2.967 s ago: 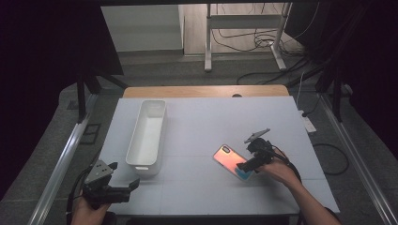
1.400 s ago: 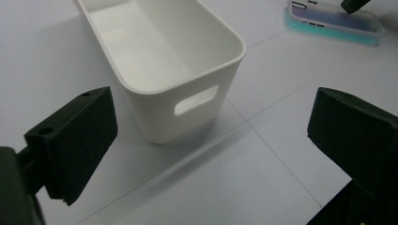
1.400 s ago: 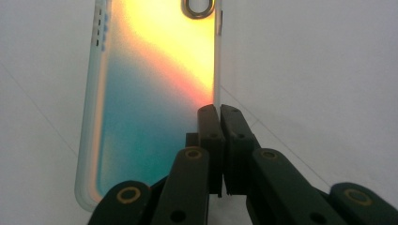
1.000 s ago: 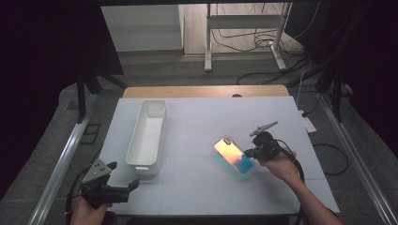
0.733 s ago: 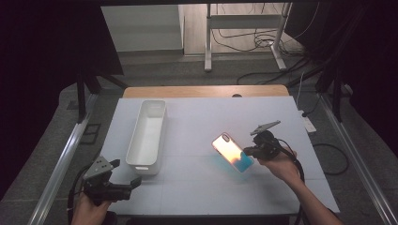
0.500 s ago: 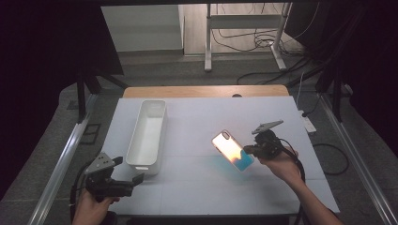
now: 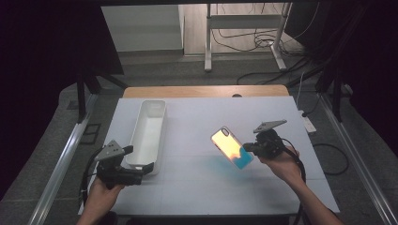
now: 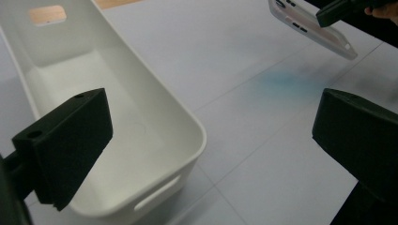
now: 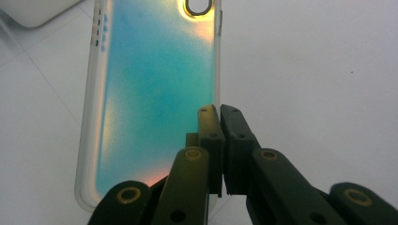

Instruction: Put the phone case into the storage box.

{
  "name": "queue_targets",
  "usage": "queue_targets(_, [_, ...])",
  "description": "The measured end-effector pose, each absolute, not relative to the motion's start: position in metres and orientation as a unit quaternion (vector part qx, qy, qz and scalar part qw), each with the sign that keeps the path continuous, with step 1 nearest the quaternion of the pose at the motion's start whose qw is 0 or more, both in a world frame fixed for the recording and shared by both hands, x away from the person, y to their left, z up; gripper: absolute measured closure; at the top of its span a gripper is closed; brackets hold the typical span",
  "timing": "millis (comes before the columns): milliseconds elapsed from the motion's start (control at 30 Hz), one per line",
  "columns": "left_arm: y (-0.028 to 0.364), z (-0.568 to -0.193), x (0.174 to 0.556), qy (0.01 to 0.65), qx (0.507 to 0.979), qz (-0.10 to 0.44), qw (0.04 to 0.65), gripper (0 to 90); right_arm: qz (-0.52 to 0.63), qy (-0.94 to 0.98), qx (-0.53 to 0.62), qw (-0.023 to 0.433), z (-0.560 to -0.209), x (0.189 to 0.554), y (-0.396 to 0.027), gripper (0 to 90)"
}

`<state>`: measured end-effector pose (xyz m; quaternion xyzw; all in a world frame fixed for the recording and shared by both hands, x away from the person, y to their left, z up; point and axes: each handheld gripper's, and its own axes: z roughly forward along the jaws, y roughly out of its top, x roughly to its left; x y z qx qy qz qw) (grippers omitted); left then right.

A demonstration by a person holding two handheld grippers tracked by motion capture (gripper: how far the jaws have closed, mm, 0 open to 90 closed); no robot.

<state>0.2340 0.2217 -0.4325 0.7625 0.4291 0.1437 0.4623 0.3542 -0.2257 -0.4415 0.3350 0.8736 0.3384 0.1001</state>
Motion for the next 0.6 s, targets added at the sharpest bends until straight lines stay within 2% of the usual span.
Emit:
queue_targets(333, [0.203,-0.428,0.259,0.441,0.763,0.113,0.46,0.0,0.357,0.866,0.332,0.108,-0.435,0.352,-0.225,87.8])
queue_targets(600, [0.184,-0.426,0.276,0.421,0.78,0.084,0.455,0.0,0.369,0.863,0.326,0.116,-0.43,0.348,-0.222,87.8])
